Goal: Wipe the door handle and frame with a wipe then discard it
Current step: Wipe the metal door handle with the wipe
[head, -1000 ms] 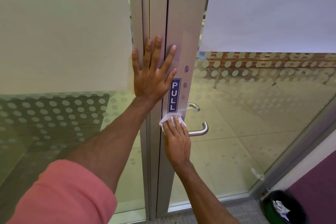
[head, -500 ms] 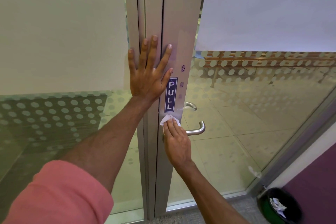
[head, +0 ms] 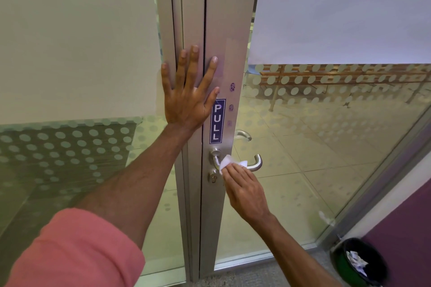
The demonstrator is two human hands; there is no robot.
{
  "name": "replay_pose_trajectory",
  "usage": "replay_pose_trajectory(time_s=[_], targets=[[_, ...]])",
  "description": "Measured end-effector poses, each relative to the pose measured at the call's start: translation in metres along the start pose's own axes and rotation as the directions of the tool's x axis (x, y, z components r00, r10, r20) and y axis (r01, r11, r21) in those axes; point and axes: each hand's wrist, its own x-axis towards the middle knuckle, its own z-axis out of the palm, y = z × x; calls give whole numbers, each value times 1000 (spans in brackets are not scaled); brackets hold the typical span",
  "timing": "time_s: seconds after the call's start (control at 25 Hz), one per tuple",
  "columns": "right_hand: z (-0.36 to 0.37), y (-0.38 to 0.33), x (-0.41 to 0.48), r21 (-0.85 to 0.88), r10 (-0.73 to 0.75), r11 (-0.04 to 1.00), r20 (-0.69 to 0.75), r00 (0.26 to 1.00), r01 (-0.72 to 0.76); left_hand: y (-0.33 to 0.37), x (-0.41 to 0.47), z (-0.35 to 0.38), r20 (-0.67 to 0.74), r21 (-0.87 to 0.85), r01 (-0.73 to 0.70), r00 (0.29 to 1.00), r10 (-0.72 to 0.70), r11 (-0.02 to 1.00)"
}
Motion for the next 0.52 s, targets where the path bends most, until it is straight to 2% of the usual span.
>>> replay_pose_trajectory(time_s=[0.12,0.24,0.44,0.52], targets=[[-9,31,-10,30,84,996,-41,996,-83,0,-1,1,-6,9,-5,1000,6,1000],[-17,50,-9,100,167,981,13,986,-167,-1,3,1,3,12,-6,1000,6,1000],[-14,35,-5,209,327,923,22,945,-324,0,0,0,37,20,-3,999,2,1000],[-17,22,-4,200,312,929,29,950,-311,-1,3,-3,79,-12,28,997,-27,1000]])
